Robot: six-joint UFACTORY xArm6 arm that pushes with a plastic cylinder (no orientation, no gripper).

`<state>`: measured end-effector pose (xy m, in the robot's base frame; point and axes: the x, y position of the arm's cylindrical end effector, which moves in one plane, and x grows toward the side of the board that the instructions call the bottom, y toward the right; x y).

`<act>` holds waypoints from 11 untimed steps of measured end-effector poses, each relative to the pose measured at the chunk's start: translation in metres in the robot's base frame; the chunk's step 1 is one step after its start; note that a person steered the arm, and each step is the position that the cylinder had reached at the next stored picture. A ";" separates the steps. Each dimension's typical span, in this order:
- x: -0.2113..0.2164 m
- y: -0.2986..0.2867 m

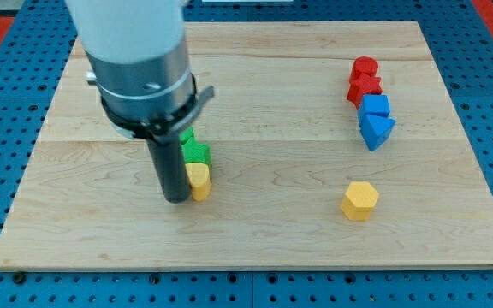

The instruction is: Move the yellow heart left to the green circle

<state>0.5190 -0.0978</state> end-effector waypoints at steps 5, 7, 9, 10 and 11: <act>-0.036 0.038; -0.044 0.041; -0.009 0.086; 0.014 0.098; 0.028 0.101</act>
<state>0.5466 0.0032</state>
